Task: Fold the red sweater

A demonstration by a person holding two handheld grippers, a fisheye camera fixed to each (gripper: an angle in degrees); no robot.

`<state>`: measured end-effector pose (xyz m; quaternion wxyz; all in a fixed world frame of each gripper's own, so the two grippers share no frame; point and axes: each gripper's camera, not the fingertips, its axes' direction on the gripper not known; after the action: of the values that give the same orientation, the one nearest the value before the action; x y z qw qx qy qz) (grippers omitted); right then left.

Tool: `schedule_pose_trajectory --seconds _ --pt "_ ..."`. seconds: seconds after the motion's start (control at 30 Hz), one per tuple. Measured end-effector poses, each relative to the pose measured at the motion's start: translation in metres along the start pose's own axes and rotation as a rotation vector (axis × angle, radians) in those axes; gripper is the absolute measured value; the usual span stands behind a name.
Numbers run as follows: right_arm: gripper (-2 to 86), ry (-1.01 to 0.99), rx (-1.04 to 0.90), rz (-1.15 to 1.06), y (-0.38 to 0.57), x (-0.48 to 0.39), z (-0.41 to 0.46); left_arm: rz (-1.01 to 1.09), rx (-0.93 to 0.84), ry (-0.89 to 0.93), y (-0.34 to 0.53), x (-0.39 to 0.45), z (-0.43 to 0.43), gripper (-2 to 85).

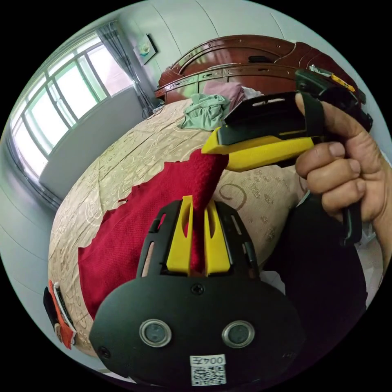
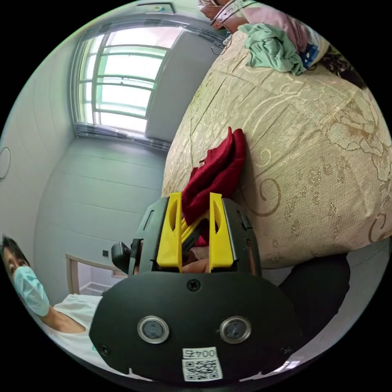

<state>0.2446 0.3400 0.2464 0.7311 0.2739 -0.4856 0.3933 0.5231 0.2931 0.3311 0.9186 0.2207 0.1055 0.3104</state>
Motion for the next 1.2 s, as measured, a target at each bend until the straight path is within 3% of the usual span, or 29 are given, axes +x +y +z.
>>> schedule_pose_trajectory --seconds 0.2,0.53,0.63,0.77,1.03,1.2 --pt "20.7 -0.152 -0.102 0.183 -0.06 0.053 0.026 -0.042 0.039 0.027 0.005 -0.018 -0.016 0.9" --pt "22.9 -0.002 -0.293 0.189 -0.139 0.02 0.116 -0.076 0.073 0.077 0.018 -0.064 -0.042 0.7" --pt "21.4 0.093 -0.351 0.189 -0.156 0.007 0.143 -0.078 0.076 0.087 0.022 -0.08 -0.048 0.8" --pt "8.6 0.227 -0.436 0.18 -0.168 -0.014 0.177 -0.124 0.079 0.122 0.029 -0.11 -0.057 1.0" --pt "6.8 0.207 -0.351 -0.023 -0.152 -0.151 0.224 -0.385 0.19 0.195 0.089 -0.245 -0.134 1.5" --pt "7.1 0.261 -0.394 -0.24 -0.109 -0.281 0.318 -0.626 0.294 0.281 0.169 -0.349 -0.187 1.6"
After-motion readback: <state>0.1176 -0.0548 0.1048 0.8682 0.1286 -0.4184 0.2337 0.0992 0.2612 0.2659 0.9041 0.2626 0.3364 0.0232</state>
